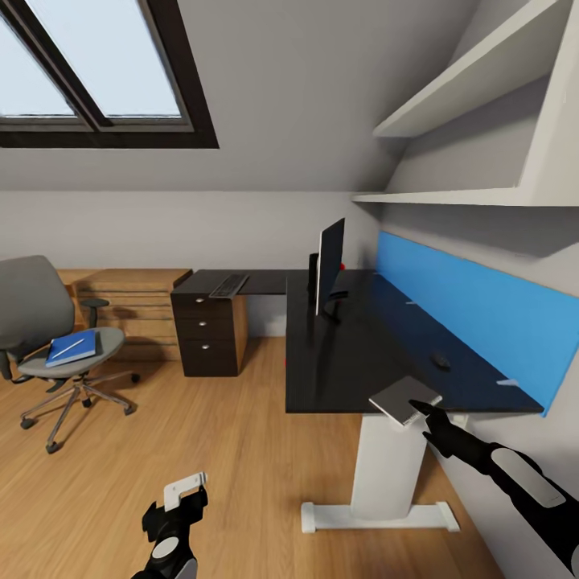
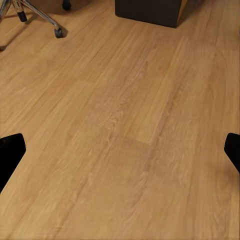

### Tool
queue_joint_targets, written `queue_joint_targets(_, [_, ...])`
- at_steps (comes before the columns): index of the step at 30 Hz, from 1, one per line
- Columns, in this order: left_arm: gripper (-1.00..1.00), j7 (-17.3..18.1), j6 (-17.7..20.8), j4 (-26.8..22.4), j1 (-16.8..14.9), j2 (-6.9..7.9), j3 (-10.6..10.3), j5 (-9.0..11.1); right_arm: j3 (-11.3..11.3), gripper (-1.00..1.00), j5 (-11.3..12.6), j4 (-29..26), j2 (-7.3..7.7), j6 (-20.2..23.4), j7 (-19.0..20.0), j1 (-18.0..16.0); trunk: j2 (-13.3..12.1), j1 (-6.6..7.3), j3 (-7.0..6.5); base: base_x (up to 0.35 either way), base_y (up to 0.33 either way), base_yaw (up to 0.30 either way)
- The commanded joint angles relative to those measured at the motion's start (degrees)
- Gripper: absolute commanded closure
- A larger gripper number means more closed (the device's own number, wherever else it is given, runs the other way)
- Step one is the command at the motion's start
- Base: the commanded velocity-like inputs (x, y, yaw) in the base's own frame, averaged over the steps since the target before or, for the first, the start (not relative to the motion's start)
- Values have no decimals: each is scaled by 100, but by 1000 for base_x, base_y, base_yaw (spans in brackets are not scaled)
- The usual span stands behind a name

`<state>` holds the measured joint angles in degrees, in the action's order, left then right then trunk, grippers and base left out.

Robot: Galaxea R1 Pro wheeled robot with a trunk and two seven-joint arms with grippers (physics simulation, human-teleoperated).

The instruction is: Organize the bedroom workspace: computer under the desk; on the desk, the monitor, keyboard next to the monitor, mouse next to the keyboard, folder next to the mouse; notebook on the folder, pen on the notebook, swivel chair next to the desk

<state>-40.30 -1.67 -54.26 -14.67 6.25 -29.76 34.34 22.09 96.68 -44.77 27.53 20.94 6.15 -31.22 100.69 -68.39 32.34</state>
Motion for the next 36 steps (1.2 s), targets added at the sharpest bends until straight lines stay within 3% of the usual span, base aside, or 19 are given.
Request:
queue_joint_targets(1, [-100,-40,-17,-6,-7,10,-30,47,23,-100,25,3,7,-1,18,-7,3,-1,6,87,0,0])
queue_joint_targets(14, [-100,-48,-25,-100,-5,19,-28,52,23,-100,18,11,7,-2,14,-7,3,-1,6,20,0,0])
queue_joint_targets(20, [-100,-48,-22,-142,-7,24,-24,54,23,-100,18,12,7,-2,15,-7,244,-132,114,0,0,0])
queue_joint_targets(29, [-100,-48,-17,-152,-8,25,-21,55,23,-100,18,12,7,-2,13,-7,244,-132,114,0,0,0])
queue_joint_targets(36, [-100,-47,-17,-158,-8,26,-13,64,22,-100,18,46,7,-2,17,-7,525,-286,240,0,0,0])
